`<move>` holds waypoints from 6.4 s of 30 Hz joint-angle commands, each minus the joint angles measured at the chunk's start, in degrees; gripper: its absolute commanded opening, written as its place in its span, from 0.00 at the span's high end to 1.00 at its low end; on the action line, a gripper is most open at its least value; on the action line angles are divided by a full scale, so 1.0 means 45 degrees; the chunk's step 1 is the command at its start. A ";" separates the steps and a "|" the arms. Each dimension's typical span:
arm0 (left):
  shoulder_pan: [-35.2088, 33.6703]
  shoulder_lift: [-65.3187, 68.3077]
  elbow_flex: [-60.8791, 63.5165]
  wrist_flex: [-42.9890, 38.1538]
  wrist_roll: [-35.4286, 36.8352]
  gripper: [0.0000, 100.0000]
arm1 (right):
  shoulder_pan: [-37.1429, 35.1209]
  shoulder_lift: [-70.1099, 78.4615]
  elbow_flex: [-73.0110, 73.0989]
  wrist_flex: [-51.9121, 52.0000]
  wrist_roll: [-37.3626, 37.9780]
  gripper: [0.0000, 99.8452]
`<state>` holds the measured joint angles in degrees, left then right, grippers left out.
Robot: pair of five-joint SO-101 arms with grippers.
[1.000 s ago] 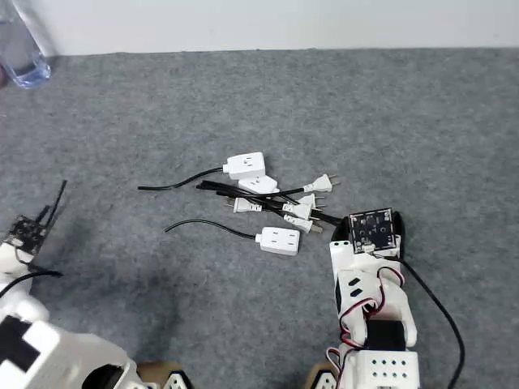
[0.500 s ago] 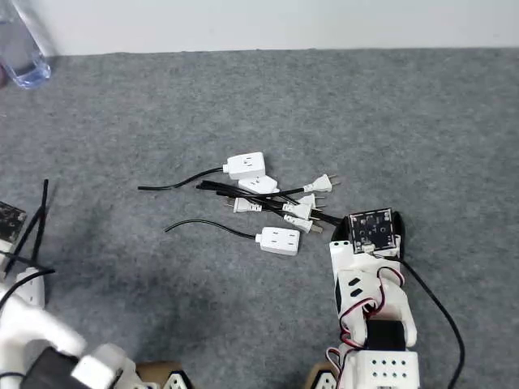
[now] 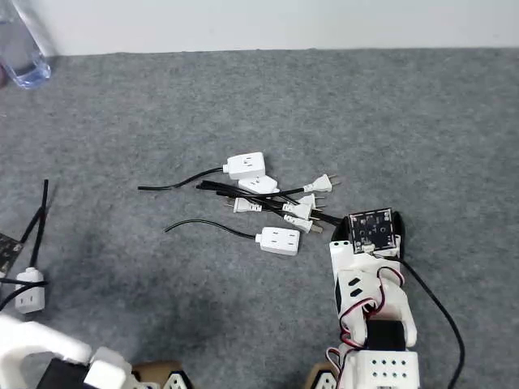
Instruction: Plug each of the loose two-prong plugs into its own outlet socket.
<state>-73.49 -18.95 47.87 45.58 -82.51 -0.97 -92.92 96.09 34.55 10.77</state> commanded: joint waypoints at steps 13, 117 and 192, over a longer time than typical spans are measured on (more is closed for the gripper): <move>-0.0039 0.3458 -0.1495 -0.3282 0.0742 0.73 | -0.0029 0.0186 0.0156 -0.0088 0.0137 0.70; 1.8657 0.8713 -1.1067 0.0918 1.0276 0.86 | -0.0557 0.0186 0.0156 0.0107 0.0684 0.70; 1.5961 1.4242 -1.4545 0.0332 0.9143 0.92 | -0.0596 0.0186 0.0156 0.0107 0.1035 0.74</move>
<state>-1.32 43.30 -15.52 46.99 -40.75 -3.25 -92.92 96.09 34.55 14.81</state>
